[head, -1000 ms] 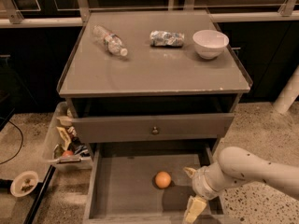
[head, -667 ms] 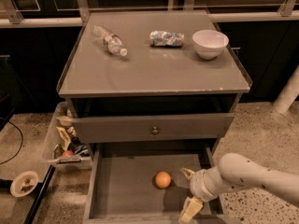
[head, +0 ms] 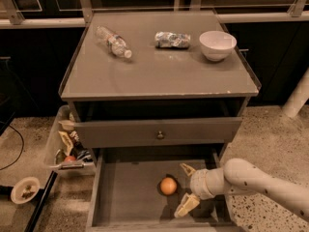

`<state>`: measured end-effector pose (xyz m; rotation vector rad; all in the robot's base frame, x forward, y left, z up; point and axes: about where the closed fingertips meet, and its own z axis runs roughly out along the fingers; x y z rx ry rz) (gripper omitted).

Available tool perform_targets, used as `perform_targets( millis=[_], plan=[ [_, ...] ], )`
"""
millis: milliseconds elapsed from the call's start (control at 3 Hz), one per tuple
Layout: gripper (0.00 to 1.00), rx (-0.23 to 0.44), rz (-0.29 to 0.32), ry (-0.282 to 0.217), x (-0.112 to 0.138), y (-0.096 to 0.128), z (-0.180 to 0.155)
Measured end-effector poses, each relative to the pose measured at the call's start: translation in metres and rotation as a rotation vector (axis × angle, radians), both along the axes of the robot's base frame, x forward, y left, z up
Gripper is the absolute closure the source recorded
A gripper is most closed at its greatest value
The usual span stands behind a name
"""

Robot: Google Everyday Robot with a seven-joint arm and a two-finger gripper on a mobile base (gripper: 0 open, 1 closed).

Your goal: Pick orange from middle drawer and place on counter

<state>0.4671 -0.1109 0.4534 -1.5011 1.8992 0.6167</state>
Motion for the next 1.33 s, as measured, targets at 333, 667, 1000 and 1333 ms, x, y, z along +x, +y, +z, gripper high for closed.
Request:
perform_targets(
  millis=[333, 667, 1000, 1333],
  plan=[
    [0.0, 0.058, 0.001, -0.013, 0.019, 0.011, -0.01],
    [0.0, 0.097, 0.007, 0.009, 0.03, 0.02, -0.029],
    [0.0, 0.123, 0.011, 0.044, 0.037, 0.027, -0.051],
    [0.0, 0.135, 0.012, 0.074, 0.04, 0.032, -0.067]
  ],
)
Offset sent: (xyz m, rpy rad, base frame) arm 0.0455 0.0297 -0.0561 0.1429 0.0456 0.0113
